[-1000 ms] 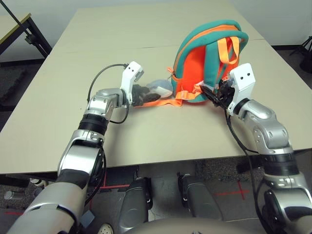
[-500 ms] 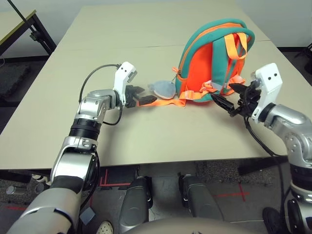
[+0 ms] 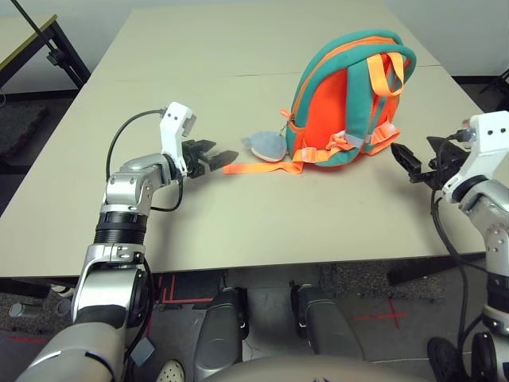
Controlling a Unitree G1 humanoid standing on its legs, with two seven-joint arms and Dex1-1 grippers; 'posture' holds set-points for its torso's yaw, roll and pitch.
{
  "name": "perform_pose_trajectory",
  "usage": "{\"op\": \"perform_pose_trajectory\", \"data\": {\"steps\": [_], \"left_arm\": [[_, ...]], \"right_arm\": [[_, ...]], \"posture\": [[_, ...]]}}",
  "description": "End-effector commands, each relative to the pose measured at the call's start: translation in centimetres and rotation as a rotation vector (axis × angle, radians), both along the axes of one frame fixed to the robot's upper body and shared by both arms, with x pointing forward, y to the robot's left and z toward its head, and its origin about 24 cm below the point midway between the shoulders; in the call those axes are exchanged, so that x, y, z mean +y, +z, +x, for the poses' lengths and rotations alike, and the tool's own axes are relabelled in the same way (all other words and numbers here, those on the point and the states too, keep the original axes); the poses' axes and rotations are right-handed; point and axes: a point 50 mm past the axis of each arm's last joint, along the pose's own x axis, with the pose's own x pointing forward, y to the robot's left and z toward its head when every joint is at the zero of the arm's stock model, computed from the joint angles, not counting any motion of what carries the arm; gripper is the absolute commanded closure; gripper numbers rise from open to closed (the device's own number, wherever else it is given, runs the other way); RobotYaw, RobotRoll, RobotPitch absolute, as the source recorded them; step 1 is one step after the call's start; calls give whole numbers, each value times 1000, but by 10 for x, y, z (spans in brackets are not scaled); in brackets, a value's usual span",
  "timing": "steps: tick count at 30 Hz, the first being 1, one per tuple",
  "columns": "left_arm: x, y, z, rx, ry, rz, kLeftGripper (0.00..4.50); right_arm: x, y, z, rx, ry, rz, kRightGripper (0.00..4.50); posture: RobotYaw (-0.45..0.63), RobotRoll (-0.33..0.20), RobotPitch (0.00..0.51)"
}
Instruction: Put the pencil case into the backpack and zip it.
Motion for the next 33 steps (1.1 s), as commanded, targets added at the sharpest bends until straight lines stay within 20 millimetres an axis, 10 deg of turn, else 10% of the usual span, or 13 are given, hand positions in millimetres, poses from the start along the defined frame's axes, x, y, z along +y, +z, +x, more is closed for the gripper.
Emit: {"op": "perform_pose_trajectory", "data": {"steps": [1, 15, 33], "left_arm": [[14, -1, -4, -70, 133, -15, 0], [80, -11, -25, -225, 616, 20, 0], [103, -25, -37, -234, 791, 38, 0]], "right_arm": [[-9, -6, 2, -40, -87, 8, 37], [-27, -34, 11, -108, -245, 31, 37], [-28, -41, 16, -129, -276, 26, 37]], "posture": [[-115, 0, 161], [-54, 0, 172], [-28, 0, 186]]}}
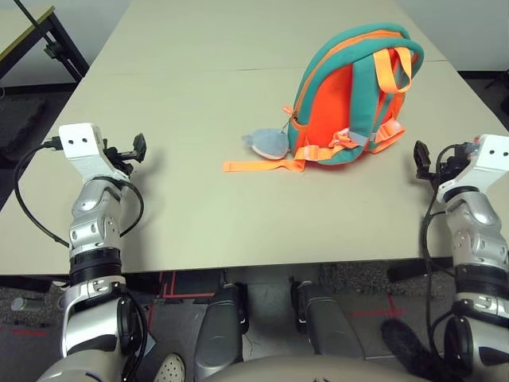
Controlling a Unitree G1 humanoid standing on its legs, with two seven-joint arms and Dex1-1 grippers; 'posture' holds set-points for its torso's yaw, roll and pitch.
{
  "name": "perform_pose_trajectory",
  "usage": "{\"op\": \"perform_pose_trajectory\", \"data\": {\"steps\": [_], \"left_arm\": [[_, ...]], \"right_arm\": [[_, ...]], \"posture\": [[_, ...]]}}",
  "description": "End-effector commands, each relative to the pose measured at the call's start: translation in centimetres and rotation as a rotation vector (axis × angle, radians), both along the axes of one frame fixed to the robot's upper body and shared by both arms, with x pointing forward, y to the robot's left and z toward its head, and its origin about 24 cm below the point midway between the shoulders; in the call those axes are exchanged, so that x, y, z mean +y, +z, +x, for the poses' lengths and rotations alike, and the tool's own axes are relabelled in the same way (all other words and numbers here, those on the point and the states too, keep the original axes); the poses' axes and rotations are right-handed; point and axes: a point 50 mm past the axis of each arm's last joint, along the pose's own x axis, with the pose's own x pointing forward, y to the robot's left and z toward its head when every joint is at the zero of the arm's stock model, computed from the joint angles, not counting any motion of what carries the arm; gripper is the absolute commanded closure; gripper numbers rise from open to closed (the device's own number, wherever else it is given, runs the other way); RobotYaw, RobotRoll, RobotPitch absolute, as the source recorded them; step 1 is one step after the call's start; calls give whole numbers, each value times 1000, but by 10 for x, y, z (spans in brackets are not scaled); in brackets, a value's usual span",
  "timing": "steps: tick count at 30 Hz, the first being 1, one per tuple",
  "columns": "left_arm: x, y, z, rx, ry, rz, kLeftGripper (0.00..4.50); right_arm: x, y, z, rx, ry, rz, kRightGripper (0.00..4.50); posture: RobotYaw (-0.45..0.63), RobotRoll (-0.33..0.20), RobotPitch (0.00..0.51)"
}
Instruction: Put the pencil case into the backpack and zip it.
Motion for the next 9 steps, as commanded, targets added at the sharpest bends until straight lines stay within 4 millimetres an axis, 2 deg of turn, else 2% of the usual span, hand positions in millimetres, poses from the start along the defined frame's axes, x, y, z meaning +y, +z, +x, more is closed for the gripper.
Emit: {"op": "perform_pose_trajectory", "data": {"steps": [1, 9], "left_arm": [[5, -8, -4, 21, 25, 0, 0], [5, -12, -6, 27, 35, -8, 0]], "right_arm": [[1, -4, 0, 9, -5, -3, 37], [4, -1, 5, 1, 9, -7, 37]], "posture": [[-23, 0, 184], [-23, 0, 171]]}}
